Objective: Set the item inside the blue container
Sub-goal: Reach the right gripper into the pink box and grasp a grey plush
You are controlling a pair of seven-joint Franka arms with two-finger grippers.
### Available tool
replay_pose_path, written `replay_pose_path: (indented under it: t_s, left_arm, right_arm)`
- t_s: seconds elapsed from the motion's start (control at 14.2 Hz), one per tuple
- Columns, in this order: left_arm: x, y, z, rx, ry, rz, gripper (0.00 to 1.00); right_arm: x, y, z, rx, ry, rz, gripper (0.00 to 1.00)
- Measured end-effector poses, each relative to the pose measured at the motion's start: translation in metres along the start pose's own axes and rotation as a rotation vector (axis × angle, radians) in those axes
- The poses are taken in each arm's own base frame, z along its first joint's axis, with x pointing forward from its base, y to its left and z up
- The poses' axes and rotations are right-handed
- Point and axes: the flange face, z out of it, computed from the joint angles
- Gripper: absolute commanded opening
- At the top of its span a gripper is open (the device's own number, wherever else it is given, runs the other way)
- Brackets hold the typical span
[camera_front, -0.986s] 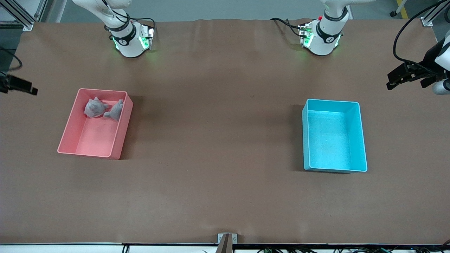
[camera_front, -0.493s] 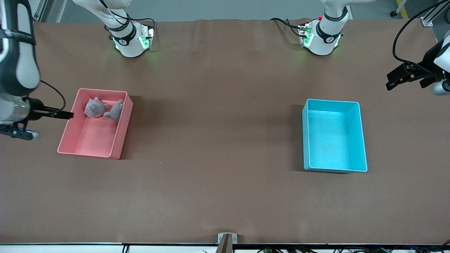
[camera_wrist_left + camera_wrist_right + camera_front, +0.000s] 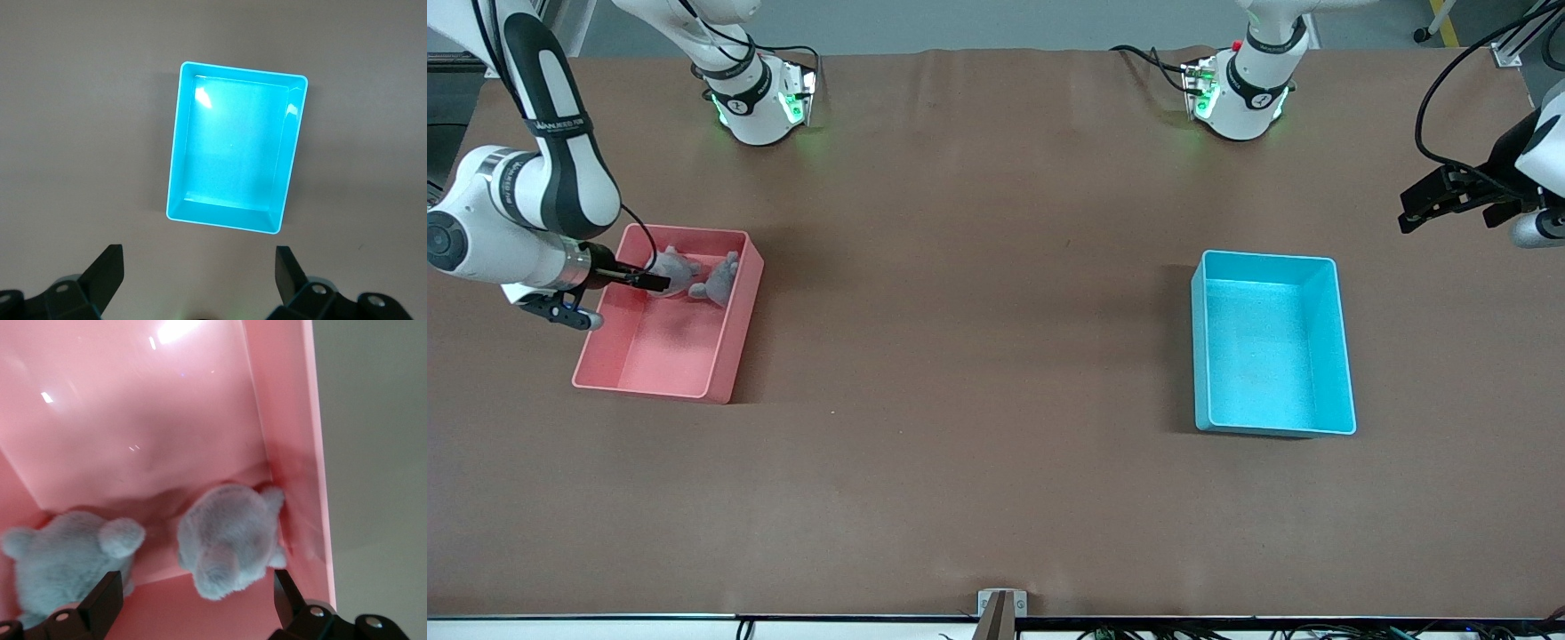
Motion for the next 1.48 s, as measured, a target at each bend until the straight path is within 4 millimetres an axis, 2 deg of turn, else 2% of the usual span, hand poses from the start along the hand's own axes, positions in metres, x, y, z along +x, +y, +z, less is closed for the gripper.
replay_pose_path:
  t_s: [0.28, 0.7, 0.77, 0.85, 0.92, 0.99, 1.06, 1.13, 1.34, 1.48]
  left_arm:
    - [0.001, 0.001, -0.001, -0.001, 0.008, 0.001, 1.0]
    - [0.003, 0.013, -0.003, -0.004, 0.037, 0.023, 1.0]
    - [0.002, 0.018, -0.003, -0.005, 0.038, 0.033, 1.0]
    - [0.002, 0.025, -0.003, -0.005, 0.038, 0.044, 1.0]
    - [0.002, 0.03, -0.002, -0.006, 0.039, 0.051, 1.0]
    - [0.002, 0.032, -0.002, -0.006, 0.039, 0.055, 1.0]
    - [0.002, 0.032, -0.002, -0.006, 0.039, 0.054, 1.0]
    - [0.002, 0.03, -0.002, -0.006, 0.038, 0.051, 1.0]
    - [0.003, 0.023, -0.001, -0.006, 0.038, 0.039, 1.0]
    - [0.004, 0.021, -0.001, -0.006, 0.037, 0.035, 1.0]
  right_arm:
    - [-0.005, 0.003, 0.013, -0.001, -0.018, 0.022, 0.92]
    - [0.006, 0.013, 0.043, 0.0, -0.015, 0.05, 0.89]
    - [0.007, 0.014, 0.048, -0.001, -0.017, 0.053, 0.86]
    - [0.008, 0.015, 0.052, -0.002, -0.022, 0.06, 0.79]
    - [0.008, 0.016, 0.051, -0.001, -0.022, 0.072, 0.65]
    - [0.008, 0.016, 0.051, -0.002, -0.024, 0.082, 0.47]
    - [0.008, 0.016, 0.05, -0.002, -0.028, 0.099, 0.33]
    - [0.007, 0.016, 0.049, -0.003, -0.037, 0.115, 0.23]
    - [0.006, 0.014, 0.057, -0.009, -0.059, 0.13, 0.06]
    - [0.006, 0.014, 0.057, -0.009, -0.06, 0.131, 0.03]
